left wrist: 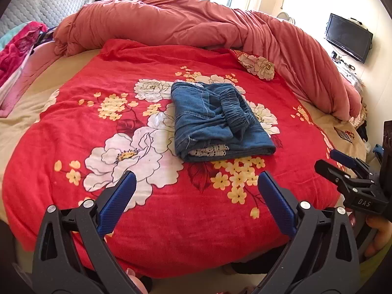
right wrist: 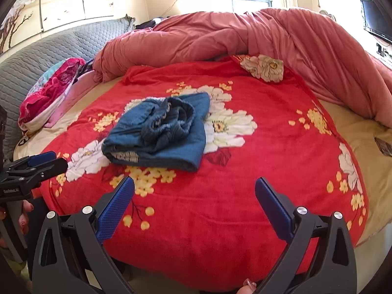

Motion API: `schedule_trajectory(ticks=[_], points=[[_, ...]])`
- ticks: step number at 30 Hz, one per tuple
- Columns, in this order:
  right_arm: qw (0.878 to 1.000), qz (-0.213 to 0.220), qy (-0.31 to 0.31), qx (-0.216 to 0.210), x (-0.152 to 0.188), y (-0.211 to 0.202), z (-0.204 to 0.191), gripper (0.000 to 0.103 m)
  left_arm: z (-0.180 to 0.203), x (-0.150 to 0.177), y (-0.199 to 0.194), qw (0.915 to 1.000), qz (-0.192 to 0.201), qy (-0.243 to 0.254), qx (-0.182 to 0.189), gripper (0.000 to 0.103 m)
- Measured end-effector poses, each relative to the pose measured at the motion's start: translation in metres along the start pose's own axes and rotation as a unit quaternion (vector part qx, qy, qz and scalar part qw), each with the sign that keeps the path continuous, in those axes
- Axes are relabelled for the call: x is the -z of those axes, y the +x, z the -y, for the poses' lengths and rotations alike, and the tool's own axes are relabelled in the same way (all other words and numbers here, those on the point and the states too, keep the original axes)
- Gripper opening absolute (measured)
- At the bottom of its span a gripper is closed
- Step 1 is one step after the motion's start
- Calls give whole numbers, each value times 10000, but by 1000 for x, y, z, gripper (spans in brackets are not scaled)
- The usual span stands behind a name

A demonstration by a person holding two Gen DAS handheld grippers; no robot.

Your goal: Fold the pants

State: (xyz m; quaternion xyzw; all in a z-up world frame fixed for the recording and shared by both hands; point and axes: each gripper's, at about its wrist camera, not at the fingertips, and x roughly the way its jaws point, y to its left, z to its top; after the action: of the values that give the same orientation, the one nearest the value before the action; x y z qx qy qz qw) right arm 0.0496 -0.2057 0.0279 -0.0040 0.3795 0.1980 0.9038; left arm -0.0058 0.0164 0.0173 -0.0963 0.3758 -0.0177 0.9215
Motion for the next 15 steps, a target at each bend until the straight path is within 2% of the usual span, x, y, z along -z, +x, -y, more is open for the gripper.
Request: schedule_trajectory(ticks=[8, 15], points=[[9999, -22, 67, 125, 21, 2, 4, 98, 0, 17, 3, 9999, -62, 44, -69, 94], [9998, -84, 140, 121, 22, 5, 9, 98, 5, 24, 9, 9998, -158, 72, -61, 94]])
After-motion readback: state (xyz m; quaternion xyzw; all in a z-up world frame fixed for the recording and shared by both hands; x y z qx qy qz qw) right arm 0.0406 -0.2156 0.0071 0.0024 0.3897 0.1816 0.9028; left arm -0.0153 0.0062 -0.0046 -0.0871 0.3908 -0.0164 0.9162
